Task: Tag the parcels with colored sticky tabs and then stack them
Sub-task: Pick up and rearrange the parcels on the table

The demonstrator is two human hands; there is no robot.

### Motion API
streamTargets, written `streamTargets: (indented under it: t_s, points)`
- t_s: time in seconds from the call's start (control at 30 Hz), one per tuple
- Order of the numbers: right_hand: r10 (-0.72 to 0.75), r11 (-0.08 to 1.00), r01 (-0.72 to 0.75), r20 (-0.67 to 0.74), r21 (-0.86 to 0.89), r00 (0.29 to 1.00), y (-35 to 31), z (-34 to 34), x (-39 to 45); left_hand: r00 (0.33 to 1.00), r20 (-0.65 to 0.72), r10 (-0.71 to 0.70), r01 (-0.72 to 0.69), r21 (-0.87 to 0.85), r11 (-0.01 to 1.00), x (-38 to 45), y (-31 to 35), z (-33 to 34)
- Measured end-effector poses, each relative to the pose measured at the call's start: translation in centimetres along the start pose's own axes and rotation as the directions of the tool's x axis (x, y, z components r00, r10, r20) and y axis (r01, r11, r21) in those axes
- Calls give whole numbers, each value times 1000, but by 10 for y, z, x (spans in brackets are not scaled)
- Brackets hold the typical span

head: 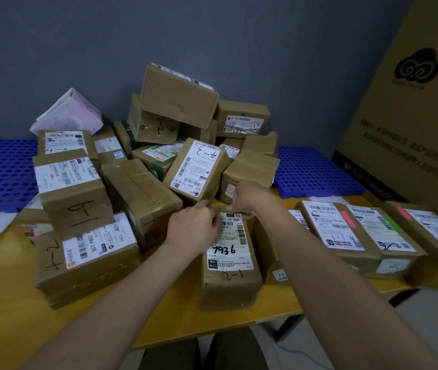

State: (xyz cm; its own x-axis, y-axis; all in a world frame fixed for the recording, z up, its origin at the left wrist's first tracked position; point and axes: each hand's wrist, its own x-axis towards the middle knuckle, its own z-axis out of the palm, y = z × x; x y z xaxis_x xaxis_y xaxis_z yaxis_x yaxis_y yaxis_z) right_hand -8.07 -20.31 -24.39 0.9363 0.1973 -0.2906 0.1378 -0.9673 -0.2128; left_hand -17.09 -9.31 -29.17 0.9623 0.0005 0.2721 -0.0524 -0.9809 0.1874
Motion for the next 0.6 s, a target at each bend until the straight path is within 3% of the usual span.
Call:
streamTargets:
  t_s: [0.2, 0.37, 0.5, 0.6]
  points:
    - [-46, 991, 45, 4, 130, 999, 5, -2, -6, 995, -103, -3, 12, 87, 996, -5, 2, 0]
    - [-79, 981, 92, -77, 170, 994, 9, 1, -14, 987, -146, -63, 47, -105, 993, -9, -1, 0]
    - [-106, 969, 147, -205, 198, 973, 19, 1, -24, 987, -64, -146, 125, -260, 958, -7, -2, 3]
    - [-179, 958, 241, -330, 156, 927, 27, 3, -29, 987, -50, -151, 132, -278, 952, -7, -2, 3]
